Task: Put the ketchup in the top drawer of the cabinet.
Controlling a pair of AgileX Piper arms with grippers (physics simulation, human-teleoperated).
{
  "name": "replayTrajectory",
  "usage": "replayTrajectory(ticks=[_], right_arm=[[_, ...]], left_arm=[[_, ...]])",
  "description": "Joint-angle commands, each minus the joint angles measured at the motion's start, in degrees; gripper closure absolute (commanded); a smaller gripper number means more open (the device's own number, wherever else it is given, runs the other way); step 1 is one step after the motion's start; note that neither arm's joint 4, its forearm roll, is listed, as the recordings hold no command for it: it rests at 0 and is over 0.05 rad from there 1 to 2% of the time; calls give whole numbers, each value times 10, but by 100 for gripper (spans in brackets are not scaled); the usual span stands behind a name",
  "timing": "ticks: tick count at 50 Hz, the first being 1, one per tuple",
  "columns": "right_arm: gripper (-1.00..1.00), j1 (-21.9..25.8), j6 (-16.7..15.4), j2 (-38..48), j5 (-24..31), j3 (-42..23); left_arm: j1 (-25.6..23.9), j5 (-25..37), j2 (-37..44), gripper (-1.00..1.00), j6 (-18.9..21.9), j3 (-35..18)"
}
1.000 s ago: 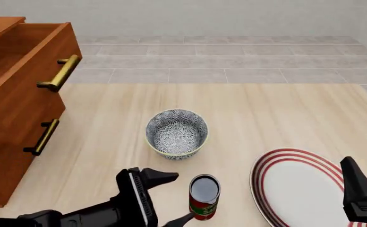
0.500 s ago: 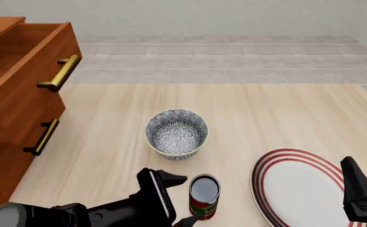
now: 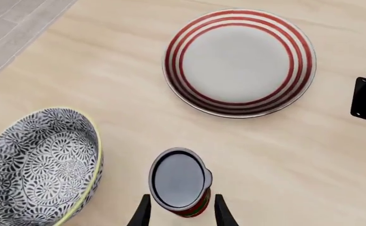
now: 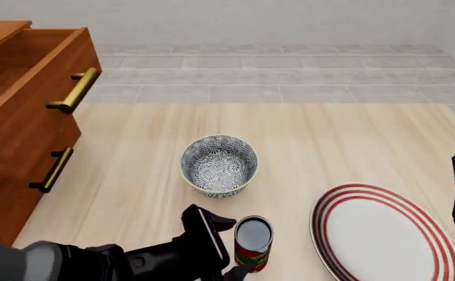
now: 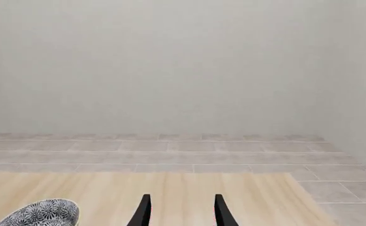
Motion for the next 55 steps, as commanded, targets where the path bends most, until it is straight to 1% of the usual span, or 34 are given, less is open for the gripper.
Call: replayTrajectory(ticks=[1, 30, 33, 34, 38, 39, 55], right_arm=[[-100, 0, -4, 26, -26, -25], [-100, 0, -4, 26, -26, -25], [-100, 0, -4, 26, -26, -25], [-100, 0, -4, 26, -26, -25], [-100, 0, -4, 26, -26, -25], [-100, 0, -4, 26, -26, -25], [-100, 0, -4, 26, -26, -25]], left_arm=[[0, 12, 18, -100, -3, -17], [4, 27, 41, -100, 3, -47], [-2, 21, 39, -100, 9, -46], [-12, 14, 35, -100, 18, -42], [-6, 12, 32, -100, 19, -40], [-6, 10, 31, 100, 19, -39], [1, -5, 13, 100, 16, -25]])
